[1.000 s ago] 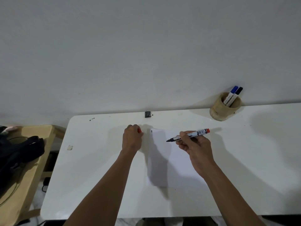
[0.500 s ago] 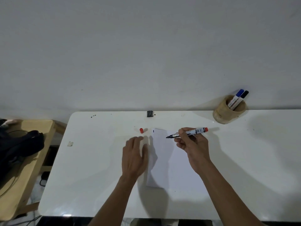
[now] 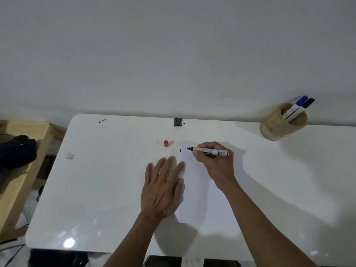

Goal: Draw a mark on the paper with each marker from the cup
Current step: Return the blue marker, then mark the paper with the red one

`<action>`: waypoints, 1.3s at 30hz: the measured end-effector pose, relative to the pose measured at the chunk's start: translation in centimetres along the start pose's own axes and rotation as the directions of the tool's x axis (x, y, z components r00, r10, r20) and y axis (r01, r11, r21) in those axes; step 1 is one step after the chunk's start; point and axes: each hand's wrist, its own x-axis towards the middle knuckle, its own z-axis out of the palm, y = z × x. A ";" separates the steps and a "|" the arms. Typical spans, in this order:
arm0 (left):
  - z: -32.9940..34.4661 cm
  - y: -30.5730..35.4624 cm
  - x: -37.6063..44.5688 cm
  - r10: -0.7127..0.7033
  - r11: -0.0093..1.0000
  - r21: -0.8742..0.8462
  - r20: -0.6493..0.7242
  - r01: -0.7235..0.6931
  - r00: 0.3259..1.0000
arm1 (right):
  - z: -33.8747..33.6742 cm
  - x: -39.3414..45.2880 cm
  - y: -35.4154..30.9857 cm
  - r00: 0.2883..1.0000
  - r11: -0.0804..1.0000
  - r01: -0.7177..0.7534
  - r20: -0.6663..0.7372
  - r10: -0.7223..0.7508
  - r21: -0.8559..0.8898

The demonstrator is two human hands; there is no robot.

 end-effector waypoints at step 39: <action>0.6 -0.1 0.2 0.026 0.999 0.038 -0.107 -0.022 0.994 | 1.2 2.7 2.3 0.994 0.947 0.111 0.058 -0.098 -0.302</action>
